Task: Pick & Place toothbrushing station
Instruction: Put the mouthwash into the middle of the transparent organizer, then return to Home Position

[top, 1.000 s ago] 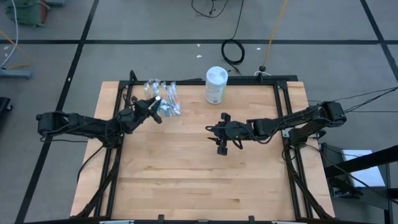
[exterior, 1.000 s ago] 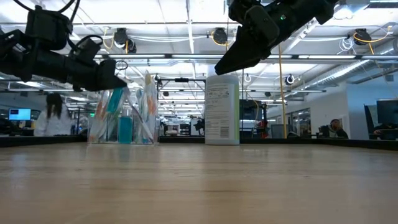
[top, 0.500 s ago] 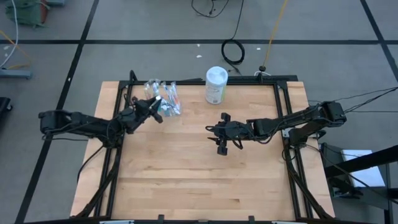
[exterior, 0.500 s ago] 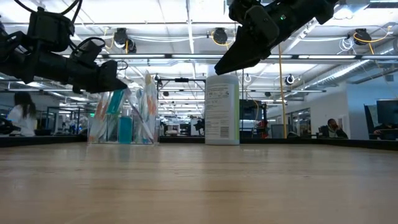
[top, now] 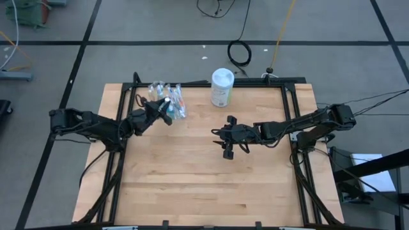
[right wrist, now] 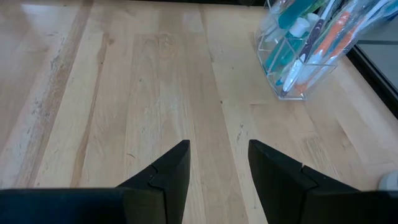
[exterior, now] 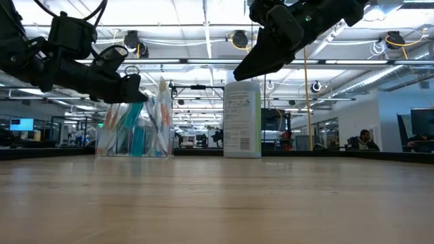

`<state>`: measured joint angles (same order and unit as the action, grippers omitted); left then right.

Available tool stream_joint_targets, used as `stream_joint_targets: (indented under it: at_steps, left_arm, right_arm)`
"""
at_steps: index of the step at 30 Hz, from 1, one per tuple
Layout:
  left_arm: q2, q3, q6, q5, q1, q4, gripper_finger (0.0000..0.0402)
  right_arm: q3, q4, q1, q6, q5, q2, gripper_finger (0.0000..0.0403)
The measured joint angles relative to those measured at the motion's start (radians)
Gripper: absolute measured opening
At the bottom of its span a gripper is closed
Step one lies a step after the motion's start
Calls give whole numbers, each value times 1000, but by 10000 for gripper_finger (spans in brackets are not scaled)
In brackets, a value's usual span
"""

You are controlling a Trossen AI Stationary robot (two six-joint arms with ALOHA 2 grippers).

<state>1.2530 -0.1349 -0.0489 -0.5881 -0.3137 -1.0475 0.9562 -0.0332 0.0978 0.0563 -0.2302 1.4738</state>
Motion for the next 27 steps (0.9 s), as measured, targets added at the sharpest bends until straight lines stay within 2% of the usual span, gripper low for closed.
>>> stream_joint_targets:
  at_steps: [9,20,27]
  left_arm:
    - [0,0,43,5,0,89,105]
    - [-1,0,25,4,0,111,163]
    - [-1,0,28,4,0,111,174]
  right_arm:
    - [0,0,0,0,0,0,157]
    - [0,1,0,0,0,0,157]
    - [0,1,0,0,0,0,157]
